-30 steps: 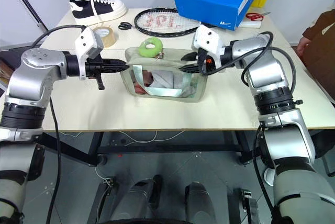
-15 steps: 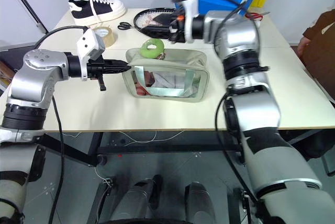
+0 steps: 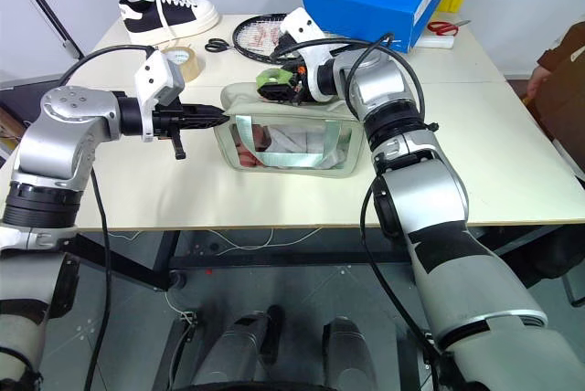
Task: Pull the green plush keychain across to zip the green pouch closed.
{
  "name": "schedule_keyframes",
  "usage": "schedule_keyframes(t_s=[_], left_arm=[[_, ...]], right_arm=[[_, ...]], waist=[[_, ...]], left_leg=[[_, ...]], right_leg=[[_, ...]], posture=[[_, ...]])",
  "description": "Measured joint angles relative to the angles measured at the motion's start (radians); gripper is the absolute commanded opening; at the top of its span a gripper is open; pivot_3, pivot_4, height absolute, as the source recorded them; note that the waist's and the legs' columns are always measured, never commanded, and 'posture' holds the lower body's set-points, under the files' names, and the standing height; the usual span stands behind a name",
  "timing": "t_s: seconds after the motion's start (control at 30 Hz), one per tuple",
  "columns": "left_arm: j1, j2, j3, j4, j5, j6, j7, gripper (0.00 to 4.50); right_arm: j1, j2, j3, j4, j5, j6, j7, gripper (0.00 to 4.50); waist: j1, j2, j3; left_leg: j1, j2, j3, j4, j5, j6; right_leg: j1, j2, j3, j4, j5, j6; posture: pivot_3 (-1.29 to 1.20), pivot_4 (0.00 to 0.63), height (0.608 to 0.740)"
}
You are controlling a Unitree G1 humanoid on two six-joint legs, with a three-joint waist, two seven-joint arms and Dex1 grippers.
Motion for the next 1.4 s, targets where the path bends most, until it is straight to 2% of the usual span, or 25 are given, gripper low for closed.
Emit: schedule_keyframes(t_s=[0.07,0.23,0.27,0.3,0.5,0.7,1.03,1.17,1.23,1.3,1.4], left_arm=[[0.000,-0.002,0.000,0.000,0.000,0.000,0.003,0.00],[0.000,-0.010,0.000,0.003,0.001,-0.007,0.012,0.00],[0.000,-0.013,0.000,0.004,0.001,-0.010,0.013,0.00],[0.000,-0.016,0.000,0.005,0.001,-0.012,0.014,0.00],[-0.002,-0.029,-0.004,0.005,-0.001,-0.019,0.014,0.00],[-0.006,-0.047,-0.006,-0.001,-0.020,-0.024,0.016,0.00],[-0.036,-0.056,-0.042,0.042,-0.019,-0.054,0.014,0.00],[-0.046,-0.046,-0.041,0.041,-0.042,-0.013,-0.013,0.00],[-0.046,-0.024,-0.042,0.027,-0.062,0.038,-0.044,0.00],[-0.040,0.005,-0.042,-0.002,-0.072,0.074,-0.071,0.00],[-0.026,0.040,-0.041,-0.041,-0.080,0.100,-0.088,0.00]], right_arm=[[0.000,-0.003,0.000,0.000,-0.002,0.000,0.009,2.91],[0.001,-0.012,-0.002,-0.009,0.002,0.006,0.033,0.43],[0.002,-0.015,-0.002,-0.014,0.002,0.009,0.036,0.04],[0.003,-0.019,-0.002,-0.019,0.002,0.014,0.038,0.02],[0.060,-0.087,-0.005,-0.197,0.033,0.126,0.074,0.02],[0.134,-0.151,-0.042,-0.430,0.103,0.303,0.044,0.02],[0.177,-0.162,-0.066,-0.492,0.171,0.403,-0.041,0.02],[0.187,-0.158,-0.082,-0.544,0.211,0.447,-0.037,0.02],[0.209,-0.145,-0.073,-0.561,0.211,0.425,-0.027,1.02],[0.224,-0.133,-0.062,-0.561,0.209,0.402,-0.023,1.83],[0.228,-0.125,-0.046,-0.560,0.199,0.352,-0.020,3.38]], waist=[[0.000,0.000,0.000],[0.001,0.000,0.000],[0.001,0.000,0.000],[0.002,0.000,0.000],[0.002,0.000,0.000],[0.001,0.000,0.000],[0.001,0.000,0.000],[0.000,0.000,0.000],[-0.002,0.000,0.000],[-0.004,0.000,0.000],[-0.009,0.000,0.000]], left_leg=[[0.000,0.000,0.000,0.000,0.000,0.000],[0.000,0.000,0.000,0.000,0.000,0.000],[0.000,0.000,0.000,0.000,0.000,0.000],[0.000,0.000,0.000,0.000,0.000,0.000],[-0.001,0.000,0.000,0.000,0.000,0.000],[-0.002,0.000,0.000,0.000,0.000,0.000],[-0.002,0.001,0.000,0.000,0.001,0.002],[-0.002,0.001,0.000,0.000,0.001,0.003],[-0.002,0.001,0.000,0.000,0.001,0.003],[-0.002,0.001,0.000,0.000,0.001,0.003],[-0.002,0.001,0.000,0.000,0.001,0.003]], right_leg=[[0.000,0.000,0.000,0.000,0.000,0.000],[0.000,0.000,0.000,0.000,0.000,0.000],[0.000,0.000,0.000,0.000,0.000,0.000],[0.000,0.000,0.000,0.000,0.000,0.000],[0.000,0.000,0.000,0.000,0.000,0.000],[0.000,-0.001,0.000,0.000,0.000,0.000],[0.000,-0.001,0.000,0.000,0.000,0.000],[0.000,-0.001,0.000,0.000,0.000,0.000],[0.000,0.000,0.000,0.000,0.000,0.000],[0.000,0.000,0.000,0.000,0.000,0.000],[0.000,0.000,0.000,0.000,0.000,0.000]], posture=[[0.00,0.150,0.740],[0.00,0.150,0.740],[0.00,0.150,0.740],[0.00,0.150,0.740],[0.00,0.150,0.740],[0.00,0.150,0.740],[0.00,0.150,0.740],[0.00,0.150,0.740],[0.00,0.150,0.740],[0.00,0.150,0.740],[0.00,0.150,0.740]])
